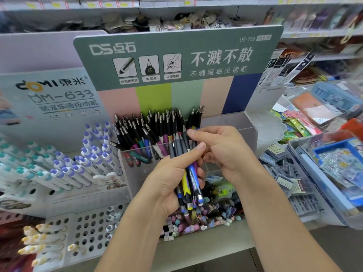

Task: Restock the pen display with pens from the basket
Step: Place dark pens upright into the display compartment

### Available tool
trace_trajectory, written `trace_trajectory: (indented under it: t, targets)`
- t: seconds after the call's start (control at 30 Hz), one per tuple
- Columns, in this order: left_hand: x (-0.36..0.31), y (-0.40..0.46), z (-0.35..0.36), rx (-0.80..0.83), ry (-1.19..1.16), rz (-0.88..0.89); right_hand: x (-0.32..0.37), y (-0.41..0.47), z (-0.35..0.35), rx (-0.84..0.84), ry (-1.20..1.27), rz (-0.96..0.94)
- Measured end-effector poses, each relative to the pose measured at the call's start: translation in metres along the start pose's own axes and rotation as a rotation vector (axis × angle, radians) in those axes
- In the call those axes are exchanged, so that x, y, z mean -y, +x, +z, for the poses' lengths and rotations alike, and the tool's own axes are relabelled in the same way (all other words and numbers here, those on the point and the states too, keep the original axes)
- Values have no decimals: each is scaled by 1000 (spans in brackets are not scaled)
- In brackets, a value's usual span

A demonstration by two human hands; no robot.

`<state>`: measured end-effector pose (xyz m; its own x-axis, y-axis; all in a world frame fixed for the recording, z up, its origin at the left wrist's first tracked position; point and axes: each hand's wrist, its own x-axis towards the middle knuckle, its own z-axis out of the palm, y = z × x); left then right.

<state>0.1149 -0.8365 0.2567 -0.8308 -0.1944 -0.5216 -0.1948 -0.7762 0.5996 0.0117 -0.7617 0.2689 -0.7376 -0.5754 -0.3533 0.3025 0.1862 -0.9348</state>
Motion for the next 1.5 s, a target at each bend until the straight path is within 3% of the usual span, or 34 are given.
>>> trace_trajectory:
  t: [0.17,0.4,0.63,0.87,1.13,1.3,1.4,1.5]
  targets:
    - [0,-4,0,22,-207,-33,2,-1,3,-131,-16,-146]
    - [2,-9,-5,-89,-259,35,29,8,-14,-301,199,-559]
    - [6,-4,-11,-121,-170,58,10,36,-11,-354,-322,-739]
    - [10,-3,-11,-147,-76,101,-9,48,-1,-393,-491,-764]
    - [14,-3,-12,-169,58,146,-4,16,0,-461,-528,-674]
    - [16,0,-7,-122,221,188,-5,-15,-3,36,-333,-146]
    - [18,3,-6,-126,296,221,-4,-13,-5,30,-217,-9]
    - [22,5,-8,-124,350,238,-3,-12,-6,-22,-289,38]
